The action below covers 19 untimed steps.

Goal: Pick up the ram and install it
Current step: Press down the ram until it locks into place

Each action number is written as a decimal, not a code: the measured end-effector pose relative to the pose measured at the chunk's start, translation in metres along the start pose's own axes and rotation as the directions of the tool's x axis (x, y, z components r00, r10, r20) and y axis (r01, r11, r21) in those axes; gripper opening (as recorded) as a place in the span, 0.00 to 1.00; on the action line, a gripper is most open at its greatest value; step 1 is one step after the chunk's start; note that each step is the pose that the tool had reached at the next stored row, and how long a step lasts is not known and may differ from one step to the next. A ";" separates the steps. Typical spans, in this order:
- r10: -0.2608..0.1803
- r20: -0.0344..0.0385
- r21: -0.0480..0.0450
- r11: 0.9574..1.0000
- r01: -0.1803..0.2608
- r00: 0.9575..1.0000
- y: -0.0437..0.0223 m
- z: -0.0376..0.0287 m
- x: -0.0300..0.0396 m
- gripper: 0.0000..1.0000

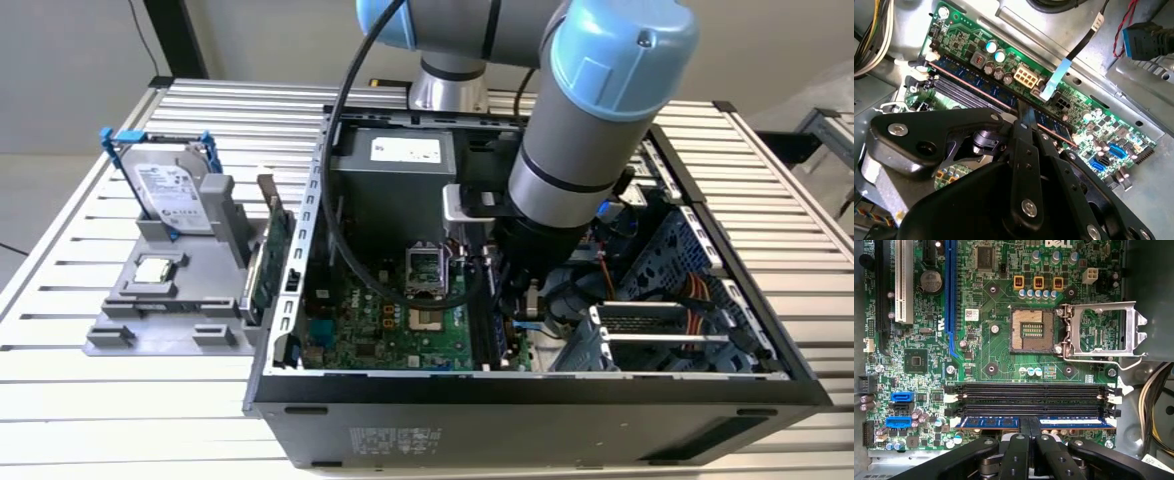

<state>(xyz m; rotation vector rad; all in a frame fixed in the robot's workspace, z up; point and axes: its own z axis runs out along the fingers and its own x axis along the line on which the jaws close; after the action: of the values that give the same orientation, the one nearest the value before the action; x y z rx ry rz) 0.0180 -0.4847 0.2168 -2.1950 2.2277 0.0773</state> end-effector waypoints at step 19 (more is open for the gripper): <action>0.000 0.000 -0.002 1.000 0.000 1.000 0.0008 -0.0416 -0.0019 0.00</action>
<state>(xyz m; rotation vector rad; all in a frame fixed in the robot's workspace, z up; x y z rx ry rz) 0.0183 -0.4847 0.2584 -2.1958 2.2287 0.0798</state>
